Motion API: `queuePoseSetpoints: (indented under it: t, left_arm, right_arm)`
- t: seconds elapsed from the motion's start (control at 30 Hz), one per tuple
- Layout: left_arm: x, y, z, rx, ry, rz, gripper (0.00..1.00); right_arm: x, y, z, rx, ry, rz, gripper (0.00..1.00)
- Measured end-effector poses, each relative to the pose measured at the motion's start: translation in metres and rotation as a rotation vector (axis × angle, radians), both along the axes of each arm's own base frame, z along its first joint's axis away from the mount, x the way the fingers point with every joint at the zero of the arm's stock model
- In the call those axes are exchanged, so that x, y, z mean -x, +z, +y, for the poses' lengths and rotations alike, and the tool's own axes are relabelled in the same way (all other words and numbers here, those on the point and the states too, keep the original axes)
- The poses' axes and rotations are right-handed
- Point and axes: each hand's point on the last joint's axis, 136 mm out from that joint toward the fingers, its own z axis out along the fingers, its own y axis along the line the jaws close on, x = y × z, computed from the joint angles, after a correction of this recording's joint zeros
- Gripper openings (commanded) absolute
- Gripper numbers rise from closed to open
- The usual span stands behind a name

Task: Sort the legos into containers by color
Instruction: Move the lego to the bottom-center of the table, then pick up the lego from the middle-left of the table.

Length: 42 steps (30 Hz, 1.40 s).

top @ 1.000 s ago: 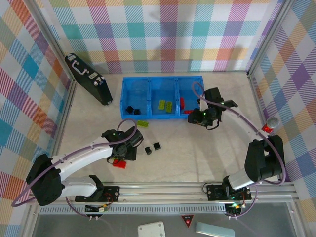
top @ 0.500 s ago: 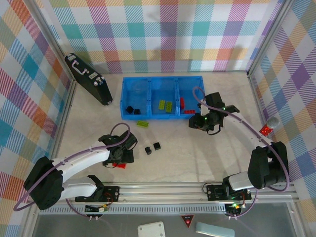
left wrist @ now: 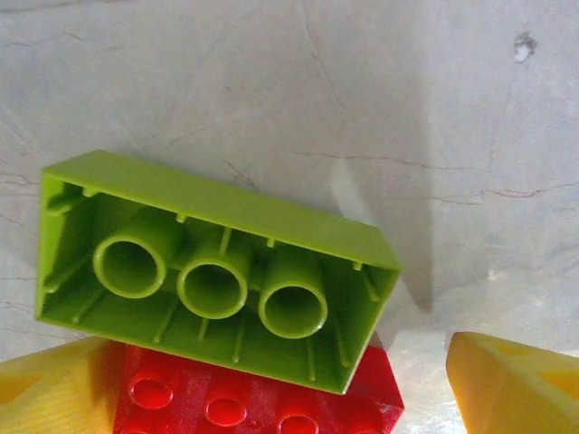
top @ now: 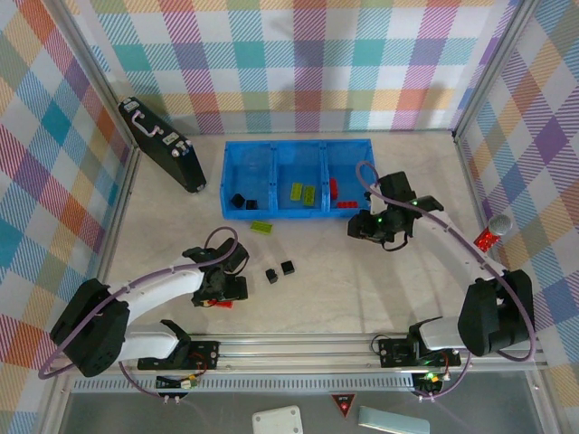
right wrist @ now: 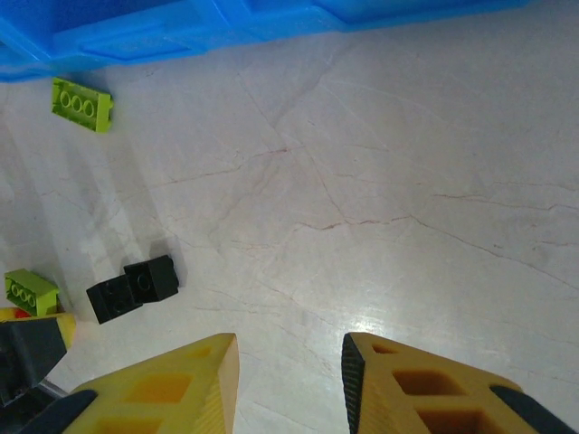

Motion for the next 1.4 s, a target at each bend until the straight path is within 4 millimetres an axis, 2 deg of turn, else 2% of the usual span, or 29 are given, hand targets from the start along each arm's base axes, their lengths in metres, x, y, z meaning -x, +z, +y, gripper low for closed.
queuePoseSetpoints:
  t: [0.2,0.4,0.6,0.87,1.17,1.4]
  left_arm:
    - [0.003,-0.002,-0.012,0.061,-0.03,0.026,0.81]
    - [0.006,-0.005,-0.012,0.033,-0.048,0.044,0.73]
    - [0.005,-0.004,-0.012,0.008,-0.063,0.063,0.74]
    - [-0.004,0.005,-0.022,0.035,-0.086,0.045,0.75]
    - [0.001,0.003,-0.027,0.036,-0.116,0.063,0.73]
    - [0.006,-0.001,-0.034,0.018,-0.157,0.085,0.64]
  right_arm:
    - [0.004,0.002,-0.001,0.001,0.0,0.003,0.37]
    - [0.005,0.004,-0.002,0.001,0.001,0.002,0.37]
    - [0.006,0.004,-0.002,0.001,0.001,0.005,0.37]
    - [0.007,0.004,0.0,0.001,0.008,0.005,0.37]
    - [0.008,0.004,0.002,0.001,0.014,0.005,0.37]
    - [0.008,0.004,0.002,0.001,0.014,0.005,0.37]
